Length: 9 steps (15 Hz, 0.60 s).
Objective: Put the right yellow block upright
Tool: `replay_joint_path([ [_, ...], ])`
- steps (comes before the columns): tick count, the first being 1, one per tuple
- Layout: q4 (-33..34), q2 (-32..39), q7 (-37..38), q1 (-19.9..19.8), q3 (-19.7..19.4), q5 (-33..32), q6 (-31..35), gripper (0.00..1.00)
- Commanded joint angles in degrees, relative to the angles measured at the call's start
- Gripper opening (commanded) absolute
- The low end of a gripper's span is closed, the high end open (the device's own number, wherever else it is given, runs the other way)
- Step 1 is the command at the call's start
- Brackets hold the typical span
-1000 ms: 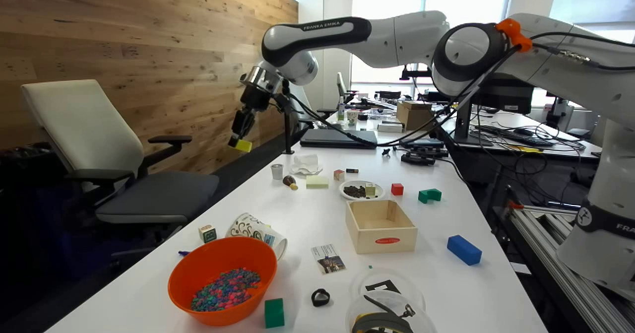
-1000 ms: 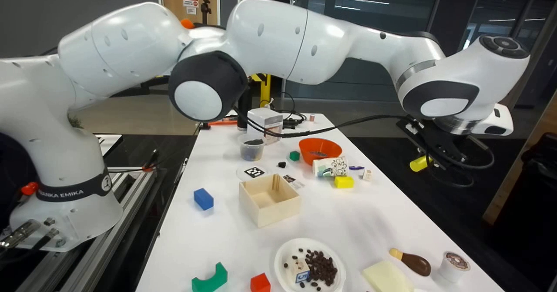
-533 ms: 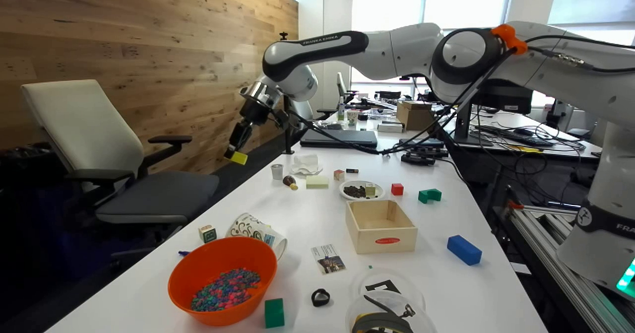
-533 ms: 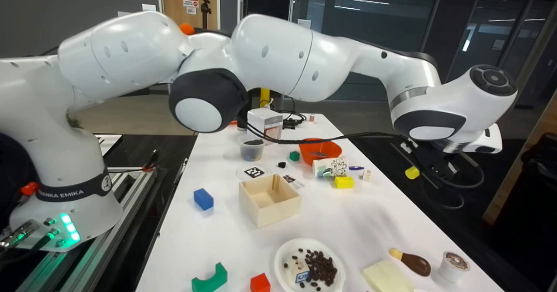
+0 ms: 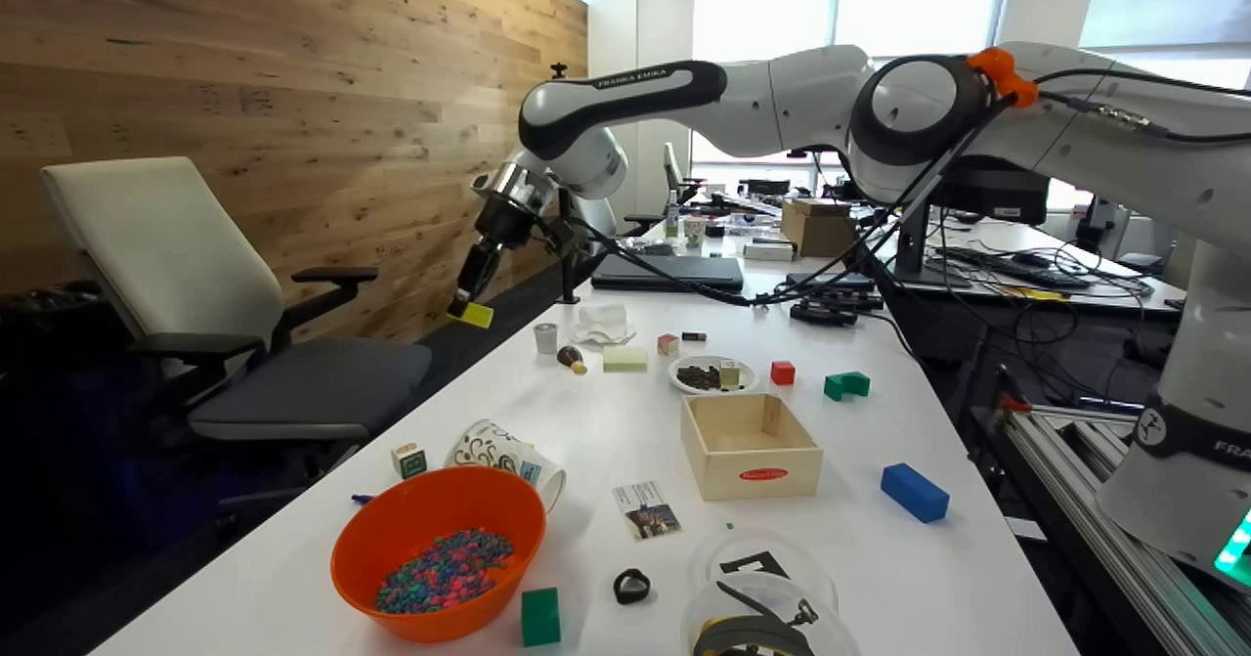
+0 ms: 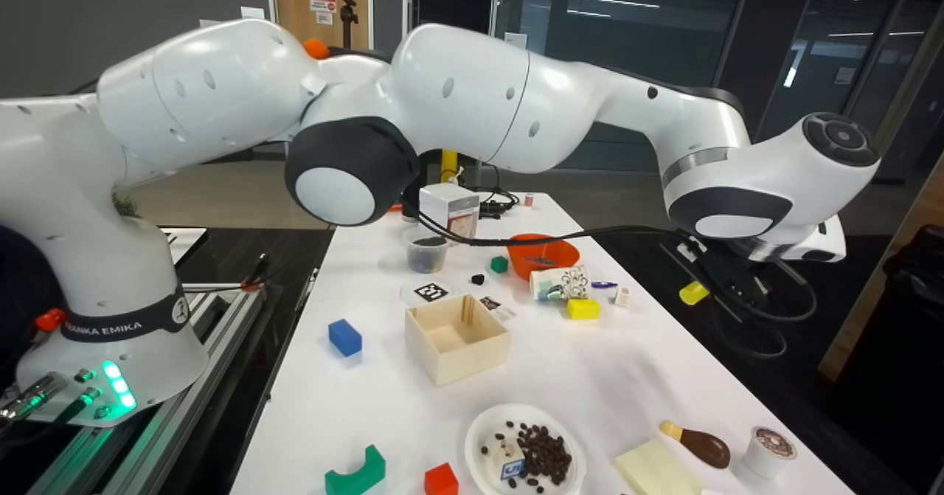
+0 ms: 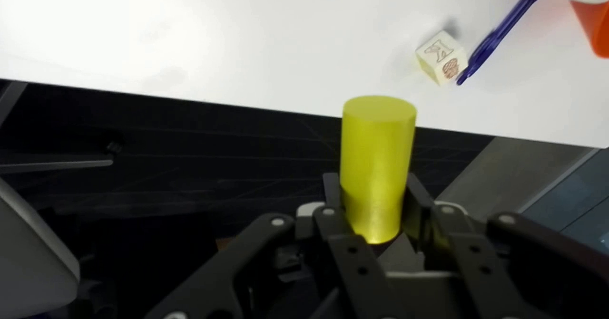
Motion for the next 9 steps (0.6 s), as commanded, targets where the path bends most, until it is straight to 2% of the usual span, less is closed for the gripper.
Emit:
replay_joint_path([
  [1, -0.13, -0.62, -4.89, -3.34, 1.63, 0.91, -8.43, 0.08],
  [4, 0.53, -0.57, -6.98, -5.56, 1.84, 1.17, -13.31, 0.08],
  [9, -1.83, -3.33, -11.45, -7.18, 2.25, 0.02, -14.99, 0.08],
])
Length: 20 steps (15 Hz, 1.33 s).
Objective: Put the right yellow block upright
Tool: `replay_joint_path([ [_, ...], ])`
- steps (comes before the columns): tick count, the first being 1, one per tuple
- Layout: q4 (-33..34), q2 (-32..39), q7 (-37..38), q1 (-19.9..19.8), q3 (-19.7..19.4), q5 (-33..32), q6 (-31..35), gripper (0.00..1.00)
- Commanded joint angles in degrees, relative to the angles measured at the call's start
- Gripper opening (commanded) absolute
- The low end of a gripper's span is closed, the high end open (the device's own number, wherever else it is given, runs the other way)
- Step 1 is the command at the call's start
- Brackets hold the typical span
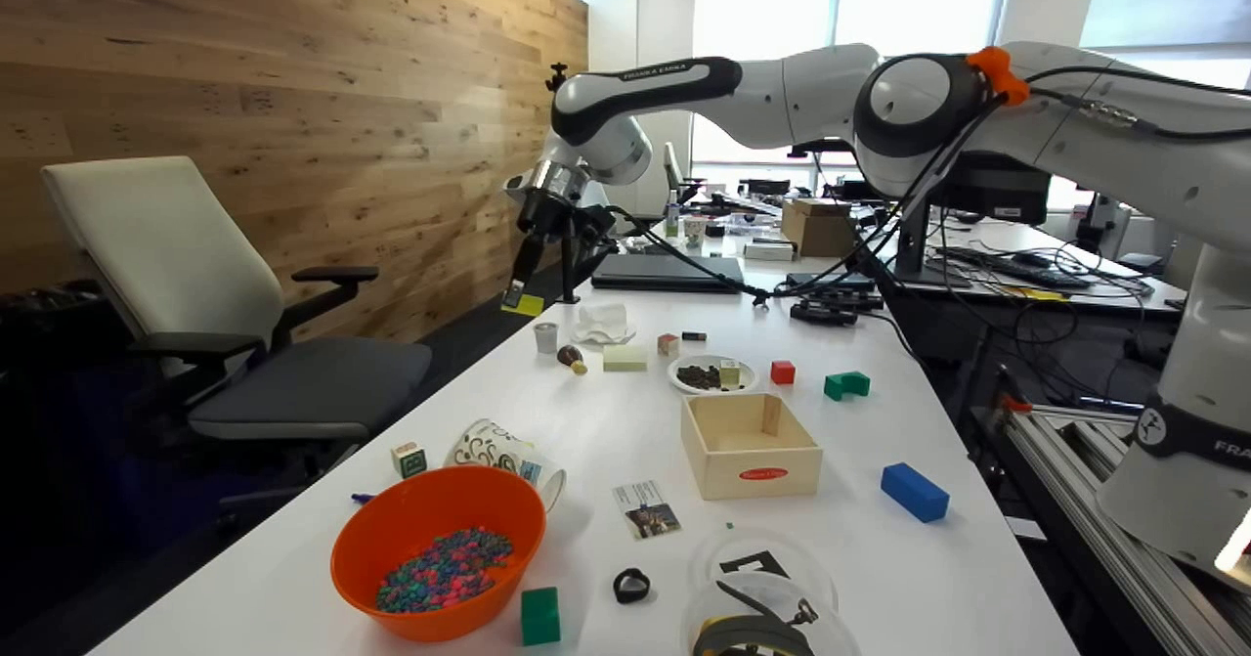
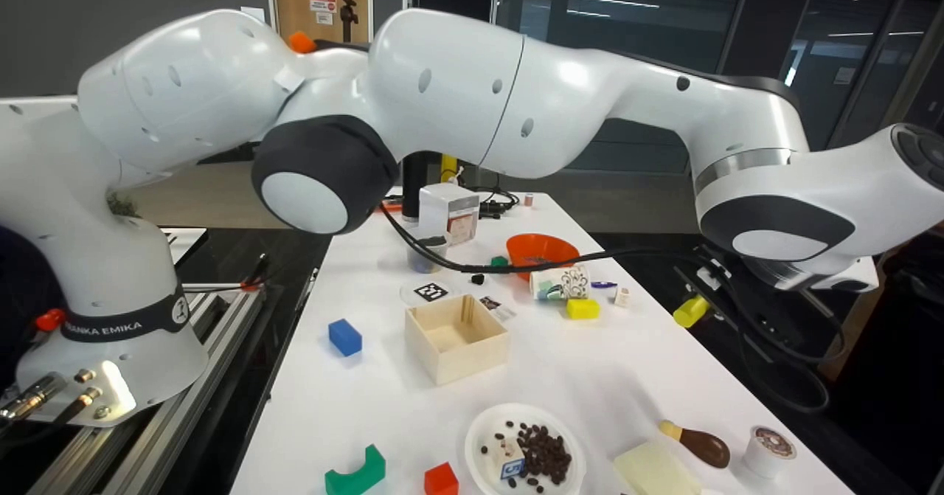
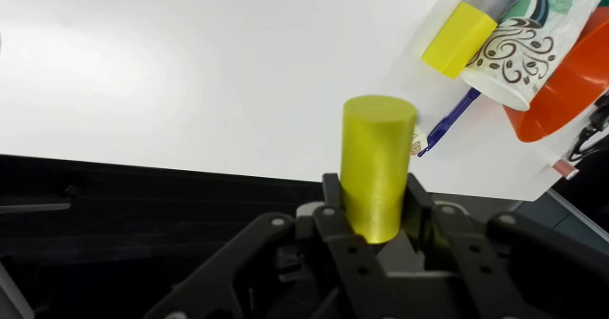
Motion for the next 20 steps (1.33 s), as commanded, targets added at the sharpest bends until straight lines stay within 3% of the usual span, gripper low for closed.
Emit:
replay_joint_path([
  [1, -2.39, -2.62, -6.01, -1.28, 2.00, 0.63, -1.73, 0.08],
  [5, -3.71, -1.61, -12.21, -2.85, 5.26, 2.73, -1.36, 0.08],
  [9, -8.51, -4.36, -16.38, -4.96, 6.08, 0.99, -0.97, 0.08],
  [20, -30.79, -22.73, -28.69, -13.26, 7.29, 1.10, 3.90, 0.08],
])
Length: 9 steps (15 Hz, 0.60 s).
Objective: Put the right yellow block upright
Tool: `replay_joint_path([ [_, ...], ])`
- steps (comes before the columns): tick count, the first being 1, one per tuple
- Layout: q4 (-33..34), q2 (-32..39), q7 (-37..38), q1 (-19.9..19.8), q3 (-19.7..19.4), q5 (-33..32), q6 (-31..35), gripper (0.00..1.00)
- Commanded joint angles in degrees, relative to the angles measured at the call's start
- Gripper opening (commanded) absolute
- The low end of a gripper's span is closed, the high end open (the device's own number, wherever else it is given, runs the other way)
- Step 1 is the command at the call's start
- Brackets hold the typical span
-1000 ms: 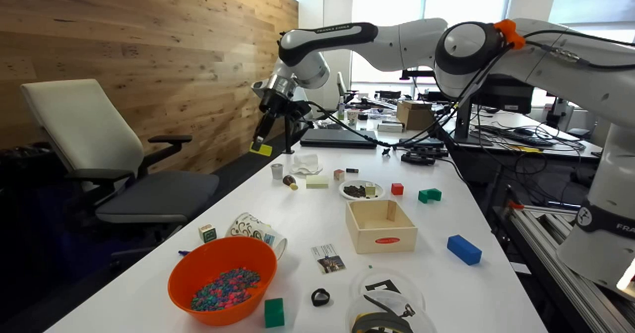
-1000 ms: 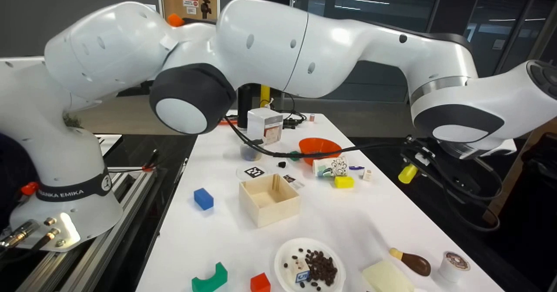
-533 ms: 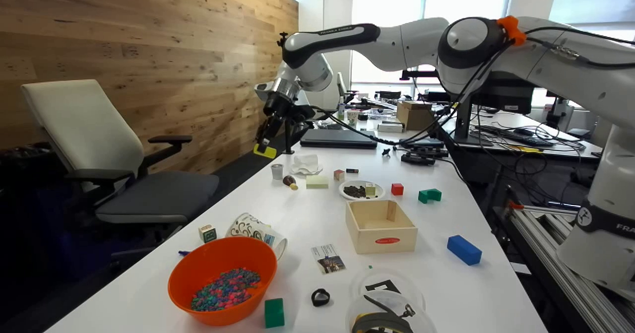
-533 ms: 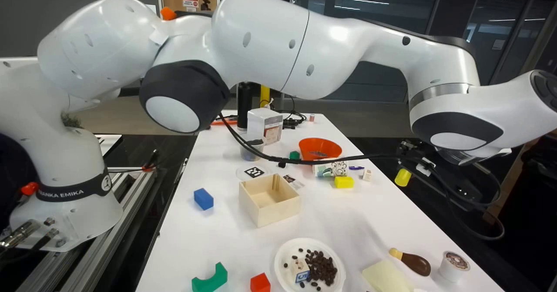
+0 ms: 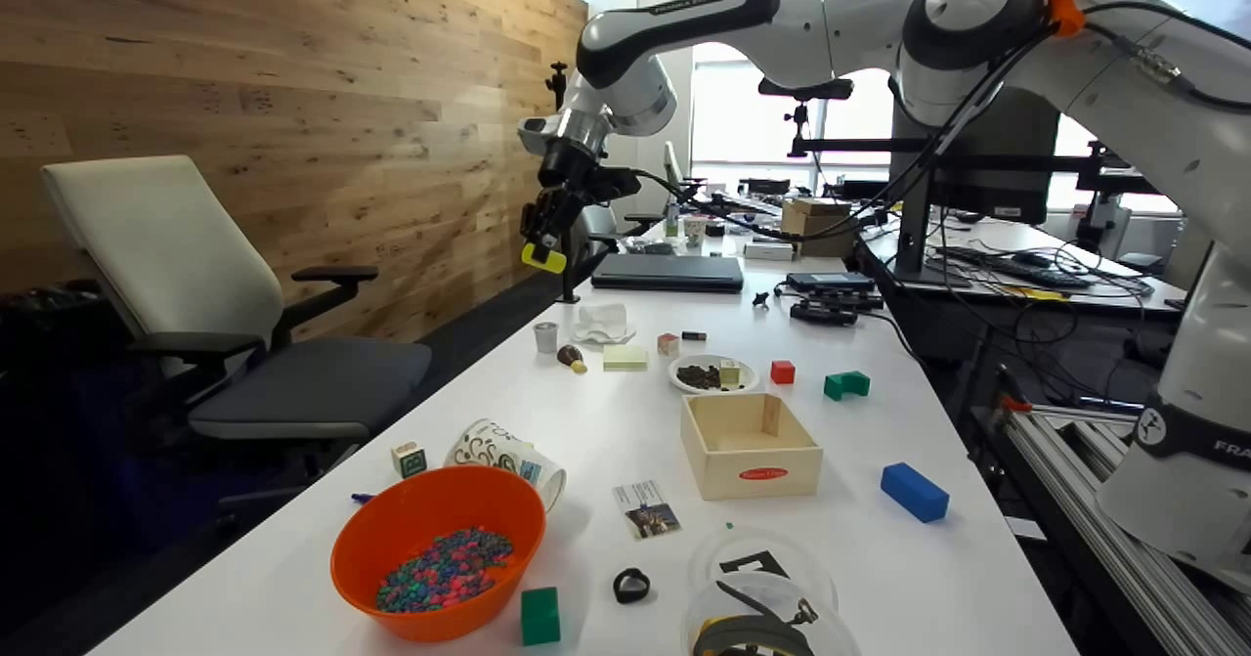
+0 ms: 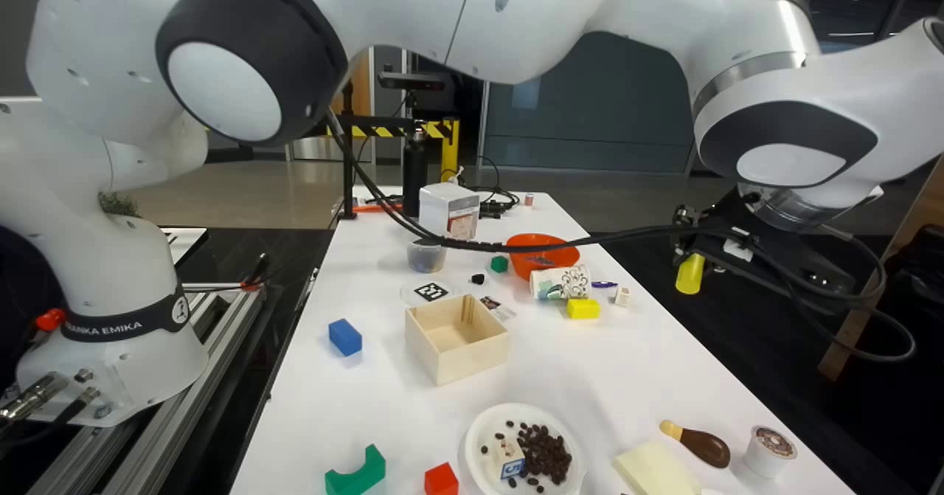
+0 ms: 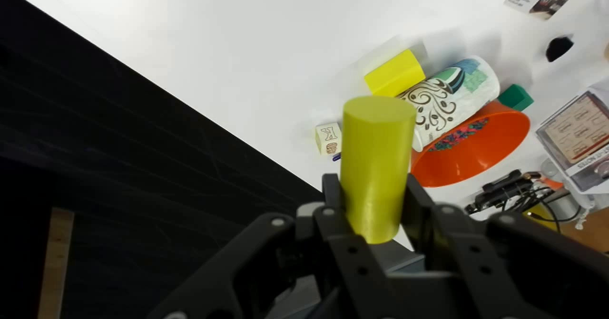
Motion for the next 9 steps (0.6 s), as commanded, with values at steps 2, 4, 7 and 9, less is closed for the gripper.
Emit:
replay_joint_path([
  [2, -15.96, -10.58, -5.60, -6.73, 3.20, 2.84, 2.03, 0.08],
  [4, -19.81, -12.19, -7.72, -9.94, 5.76, 5.38, 0.49, 0.08],
  [7, -23.81, -16.84, -15.21, -7.67, -1.73, 18.59, -4.21, 0.08],
  [9, -25.80, -18.63, -19.53, -6.45, -5.42, 24.77, -8.05, 0.08],
])
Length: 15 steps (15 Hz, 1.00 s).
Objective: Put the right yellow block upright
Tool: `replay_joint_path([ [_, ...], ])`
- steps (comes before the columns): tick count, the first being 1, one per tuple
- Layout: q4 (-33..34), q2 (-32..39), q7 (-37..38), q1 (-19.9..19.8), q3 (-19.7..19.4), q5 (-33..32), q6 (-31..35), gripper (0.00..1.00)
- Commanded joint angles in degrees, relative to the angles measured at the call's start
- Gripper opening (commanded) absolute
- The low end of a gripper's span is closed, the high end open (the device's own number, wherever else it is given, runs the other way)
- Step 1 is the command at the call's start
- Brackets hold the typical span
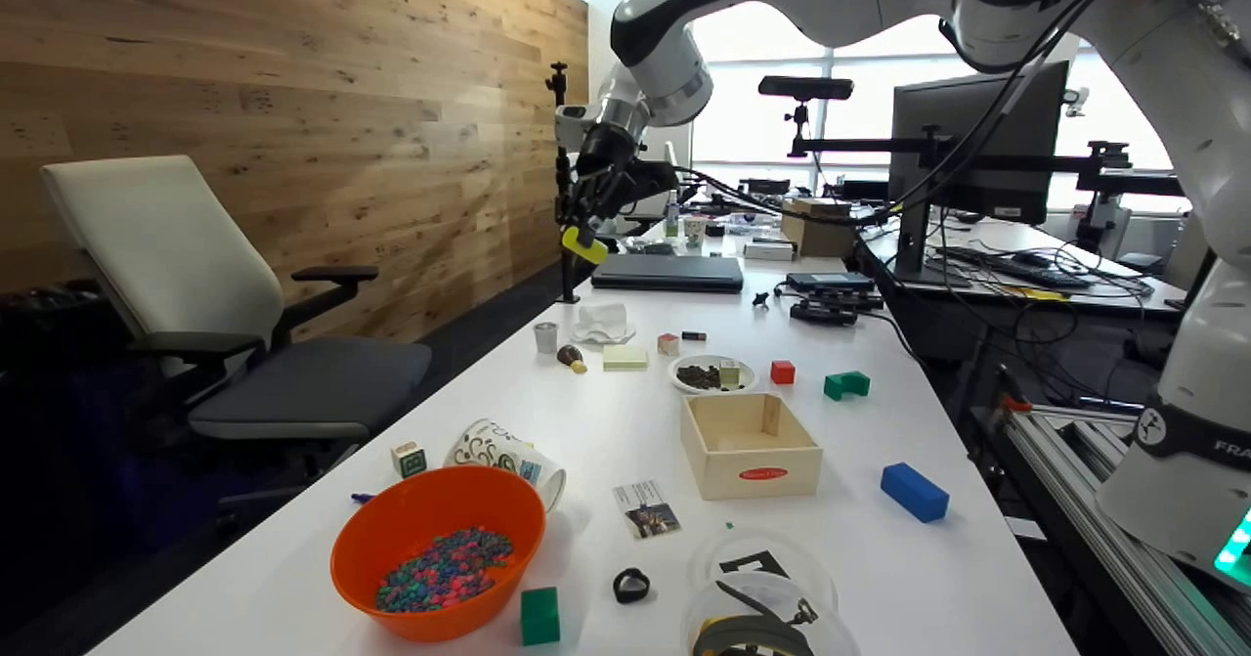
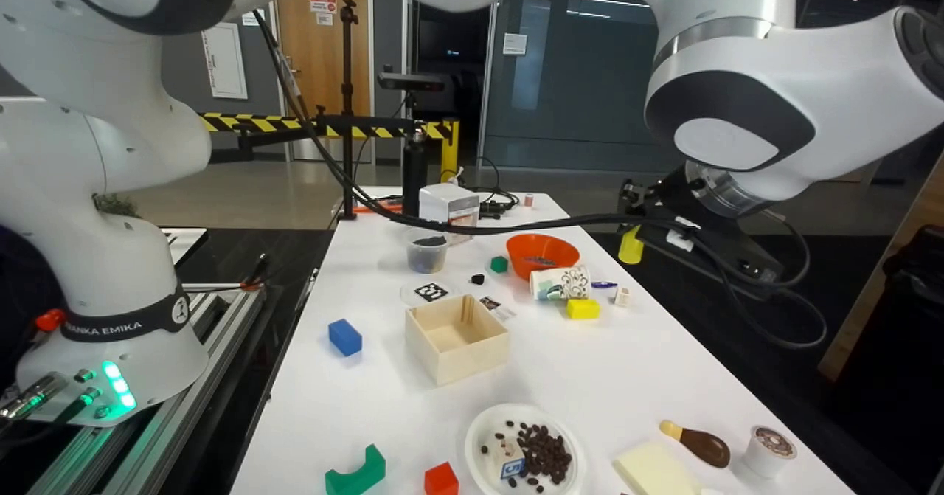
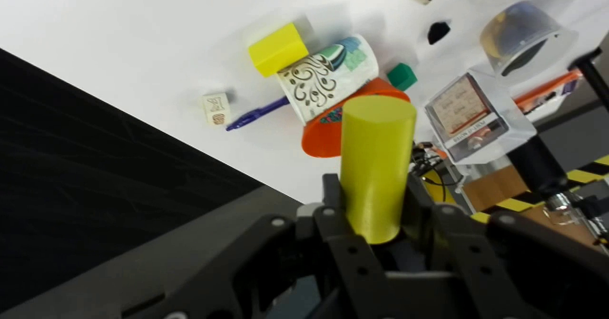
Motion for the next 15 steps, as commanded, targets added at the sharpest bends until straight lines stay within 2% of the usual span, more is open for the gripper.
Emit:
replay_joint_path([
  [1, -6.70, -5.99, -8.48, 1.06, -6.61, 11.90, -6.42, 0.08],
  [6, -9.02, -7.09, -14.53, 8.54, -17.66, 20.51, -11.47, 0.08],
  [11, -9.48, -4.82, -17.49, 18.42, -25.35, 27.05, -6.70, 0.08],
  [15, -8.33, -1.77, -18.33, 23.81, -27.67, 32.72, 0.36, 0.08],
])
